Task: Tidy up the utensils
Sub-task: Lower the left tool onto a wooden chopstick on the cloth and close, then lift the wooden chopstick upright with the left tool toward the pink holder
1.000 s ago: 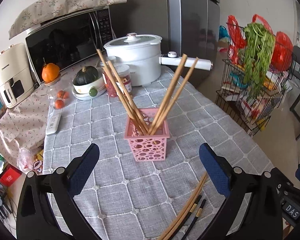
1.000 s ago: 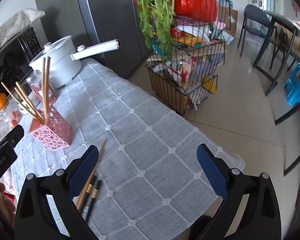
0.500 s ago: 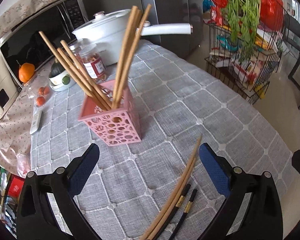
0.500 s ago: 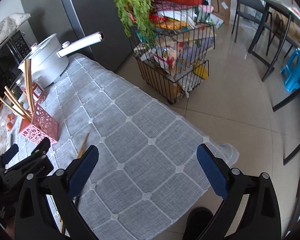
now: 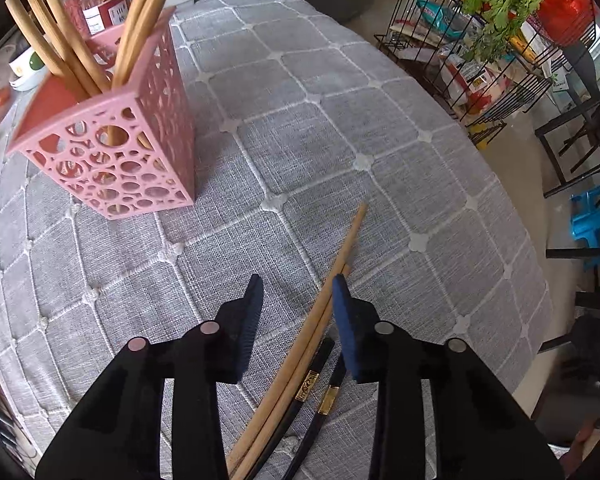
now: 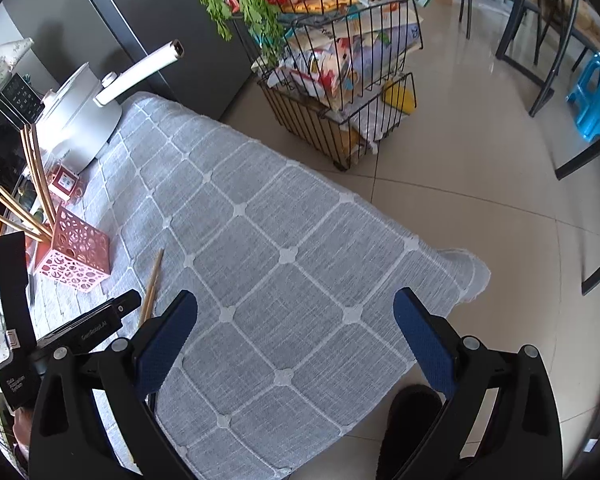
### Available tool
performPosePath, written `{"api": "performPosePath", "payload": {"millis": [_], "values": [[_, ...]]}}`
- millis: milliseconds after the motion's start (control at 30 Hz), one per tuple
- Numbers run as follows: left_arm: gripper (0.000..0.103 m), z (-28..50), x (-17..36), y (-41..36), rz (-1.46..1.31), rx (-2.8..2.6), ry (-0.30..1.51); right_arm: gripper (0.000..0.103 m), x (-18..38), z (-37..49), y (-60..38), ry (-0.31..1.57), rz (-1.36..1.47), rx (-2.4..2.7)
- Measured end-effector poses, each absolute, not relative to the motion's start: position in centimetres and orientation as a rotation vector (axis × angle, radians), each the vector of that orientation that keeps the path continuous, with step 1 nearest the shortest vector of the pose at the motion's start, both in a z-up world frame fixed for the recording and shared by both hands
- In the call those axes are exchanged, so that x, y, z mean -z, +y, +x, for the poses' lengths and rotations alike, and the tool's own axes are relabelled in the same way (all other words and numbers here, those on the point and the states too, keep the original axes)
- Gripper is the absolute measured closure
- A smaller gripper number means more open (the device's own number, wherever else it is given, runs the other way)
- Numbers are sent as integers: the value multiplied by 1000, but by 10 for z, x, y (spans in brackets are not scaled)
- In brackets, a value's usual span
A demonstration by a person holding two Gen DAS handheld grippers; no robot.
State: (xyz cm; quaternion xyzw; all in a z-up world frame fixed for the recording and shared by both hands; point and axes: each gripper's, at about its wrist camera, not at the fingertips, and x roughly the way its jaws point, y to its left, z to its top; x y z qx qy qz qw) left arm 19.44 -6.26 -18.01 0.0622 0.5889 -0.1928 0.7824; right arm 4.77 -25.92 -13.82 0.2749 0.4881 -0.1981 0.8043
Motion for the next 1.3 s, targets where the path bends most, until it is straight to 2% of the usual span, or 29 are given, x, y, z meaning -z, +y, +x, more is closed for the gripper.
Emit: {"api": "performPosePath", "payload": {"millis": [100, 633, 733, 800, 1067, 1300], "values": [[75, 192, 182, -65, 138, 421, 1277, 7, 140, 48, -259, 1053, 595, 419], [76, 214, 190, -117, 217, 394, 1231, 7, 144, 53, -262, 1076, 660, 393], [85, 212, 193, -121, 273, 391, 1201, 7, 144, 56, -258, 1088, 667, 364], [94, 211, 193, -118, 277, 396, 1195, 7, 145, 58, -254, 1095, 666, 351], [97, 202, 187, -80, 212, 386, 1181, 7, 155, 63, -251, 1138, 701, 337], [99, 167, 141, -18, 125, 367, 1083, 7, 156, 82, -223, 1127, 665, 314]]}}
